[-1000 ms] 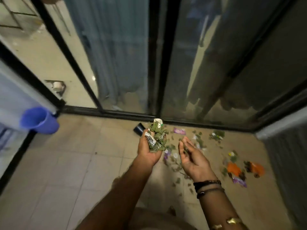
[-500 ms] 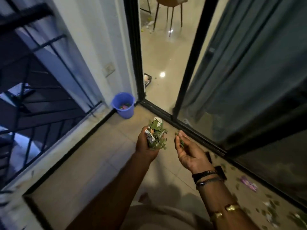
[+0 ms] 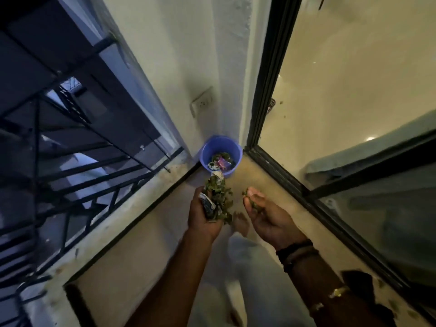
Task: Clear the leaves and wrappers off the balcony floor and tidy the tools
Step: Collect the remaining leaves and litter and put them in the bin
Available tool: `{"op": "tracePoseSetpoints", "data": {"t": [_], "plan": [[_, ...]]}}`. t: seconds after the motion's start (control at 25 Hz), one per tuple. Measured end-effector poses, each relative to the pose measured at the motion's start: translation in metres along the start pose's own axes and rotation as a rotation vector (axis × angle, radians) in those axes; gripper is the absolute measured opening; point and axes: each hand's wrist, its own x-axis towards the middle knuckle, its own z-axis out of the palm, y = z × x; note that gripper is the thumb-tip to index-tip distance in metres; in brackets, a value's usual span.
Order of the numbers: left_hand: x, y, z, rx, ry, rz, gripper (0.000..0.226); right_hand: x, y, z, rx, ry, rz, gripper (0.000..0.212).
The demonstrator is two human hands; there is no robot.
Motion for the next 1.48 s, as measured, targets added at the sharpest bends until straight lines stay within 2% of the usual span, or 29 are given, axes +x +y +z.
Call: {"op": "tracePoseSetpoints", "data": {"t": [0.16, 0.36, 0.52, 0.6, 0.68, 0.76, 0.84, 0.92, 1.16, 1.32, 1.48], "plan": [[0.142, 0.040, 0.015, -0.077, 0.093, -0.011, 0.054, 0.134, -0.021, 0.054, -0.069, 0.039, 0.046, 0.013], [0.308, 0.061, 0.038, -0.056, 0.026, -0.021, 0.042, 0.301, -0.037, 0.084, -0.212, 0.082, 0.024, 0.011], [0.446, 0.052, 0.042, 0.035, -0.038, -0.035, 0.056, 0.433, -0.037, 0.089, -0.412, 0.086, 0.035, 0.014], [0.489, 0.052, 0.033, 0.172, 0.096, 0.004, 0.054, 0.478, -0.036, 0.084, -0.489, 0.105, 0.060, 0.016], [0.493, 0.059, 0.039, 0.251, 0.150, 0.028, 0.045, 0.493, -0.039, 0.077, -0.467, 0.160, 0.028, 0.011], [0.465, 0.070, 0.050, 0.313, 0.188, 0.007, 0.044, 0.475, -0.041, 0.072, -0.409, 0.177, -0.021, 0.006], [0.417, 0.086, 0.067, 0.338, 0.125, -0.058, 0.047, 0.426, -0.048, 0.076, -0.316, 0.220, -0.083, 0.009], [0.361, 0.101, 0.088, 0.386, 0.044, -0.115, 0.046, 0.355, -0.058, 0.089, -0.189, 0.283, -0.143, 0.017], [0.191, 0.124, 0.160, 0.622, -0.107, -0.110, 0.040, 0.147, -0.065, 0.116, 0.158, 0.263, -0.347, 0.027], [0.115, 0.097, 0.167, 0.832, -0.278, -0.093, 0.037, 0.043, -0.038, 0.095, 0.380, 0.295, -0.453, 0.022], [0.036, 0.031, 0.147, 1.084, -0.491, -0.201, 0.028, -0.035, 0.006, 0.038, 0.600, 0.412, -0.556, 0.030]]}}
